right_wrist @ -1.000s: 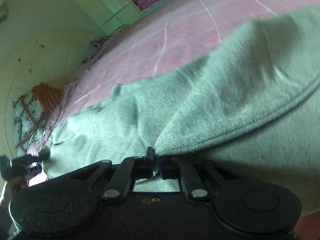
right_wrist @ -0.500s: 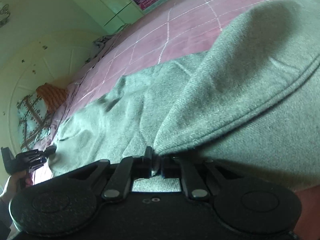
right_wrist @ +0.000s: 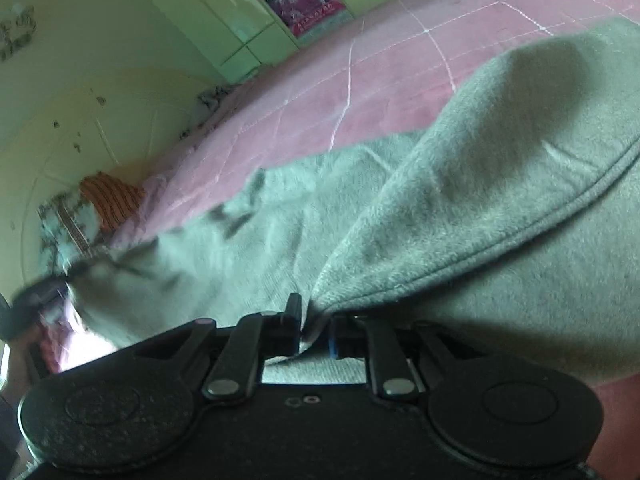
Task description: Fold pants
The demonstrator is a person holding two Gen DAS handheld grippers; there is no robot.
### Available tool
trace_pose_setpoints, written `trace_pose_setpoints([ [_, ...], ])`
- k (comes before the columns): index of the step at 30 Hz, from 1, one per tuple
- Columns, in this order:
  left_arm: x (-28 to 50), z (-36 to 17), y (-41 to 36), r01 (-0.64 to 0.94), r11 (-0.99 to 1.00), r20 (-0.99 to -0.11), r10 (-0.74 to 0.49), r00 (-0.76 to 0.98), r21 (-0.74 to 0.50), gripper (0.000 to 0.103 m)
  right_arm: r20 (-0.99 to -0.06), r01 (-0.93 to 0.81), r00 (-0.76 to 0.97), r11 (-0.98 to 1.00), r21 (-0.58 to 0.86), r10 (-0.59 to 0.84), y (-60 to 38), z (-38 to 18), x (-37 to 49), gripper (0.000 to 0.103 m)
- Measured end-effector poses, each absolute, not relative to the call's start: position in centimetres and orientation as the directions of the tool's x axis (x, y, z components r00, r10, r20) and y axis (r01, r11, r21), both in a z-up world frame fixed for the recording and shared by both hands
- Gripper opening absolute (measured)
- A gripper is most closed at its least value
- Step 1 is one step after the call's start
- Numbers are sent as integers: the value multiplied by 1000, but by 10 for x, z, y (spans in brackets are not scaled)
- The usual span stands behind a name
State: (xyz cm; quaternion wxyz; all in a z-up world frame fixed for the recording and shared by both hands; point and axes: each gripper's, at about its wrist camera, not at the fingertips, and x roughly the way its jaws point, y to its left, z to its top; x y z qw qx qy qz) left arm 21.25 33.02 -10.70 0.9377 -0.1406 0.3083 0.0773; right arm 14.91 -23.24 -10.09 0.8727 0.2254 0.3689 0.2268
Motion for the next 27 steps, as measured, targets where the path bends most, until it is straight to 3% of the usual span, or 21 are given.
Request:
trace_pose_setpoints([
  [1, 218, -122, 335, -255, 944, -665, 54, 745, -209, 16, -552, -223, 618, 798, 560, 560, -231, -105, 150, 12],
  [5, 212, -120, 332, -256, 946, -659, 65, 749, -198, 18, -562, -221, 608, 800, 558, 560, -229, -106, 155, 12],
  [8, 200, -109, 325, -324, 933, -648, 151, 747, -156, 50, -562, -228, 598, 793, 564, 571, -230, -106, 157, 14],
  [9, 191, -104, 324, -365, 921, -642, 198, 741, -138, 68, -558, -223, 596, 787, 576, 577, -232, -106, 158, 17],
  [10, 180, -99, 322, -398, 907, -625, 233, 745, -136, 74, -551, -213, 597, 778, 591, 583, -235, -105, 157, 19],
  [14, 149, -89, 304, -383, 886, -594, 167, 787, -259, 74, -513, -184, 644, 766, 615, 567, -258, -94, 147, 45],
  [17, 153, -95, 270, -346, 903, -641, 111, 759, -254, 74, -500, -106, 679, 746, 657, 537, -287, -97, 145, 46],
  [20, 177, -122, 247, -371, 911, -750, 118, 651, -179, 74, -447, 4, 716, 637, 771, 537, -324, -111, 153, 44],
  [22, 180, -138, 240, -388, 907, -751, 142, 645, -163, 83, -402, 67, 767, 562, 825, 499, -347, -120, 158, 38],
  [23, 182, -139, 237, -390, 908, -750, 152, 643, -150, 84, -397, 94, 779, 536, 839, 486, -355, -124, 162, 15],
  [24, 184, -137, 236, -393, 908, -753, 158, 638, -142, 84, -410, 123, 774, 520, 845, 482, -360, -126, 165, 4],
  [27, 185, -135, 235, -389, 910, -761, 152, 631, -141, 84, -388, 39, 795, 598, 801, 467, -357, -105, 150, 4],
])
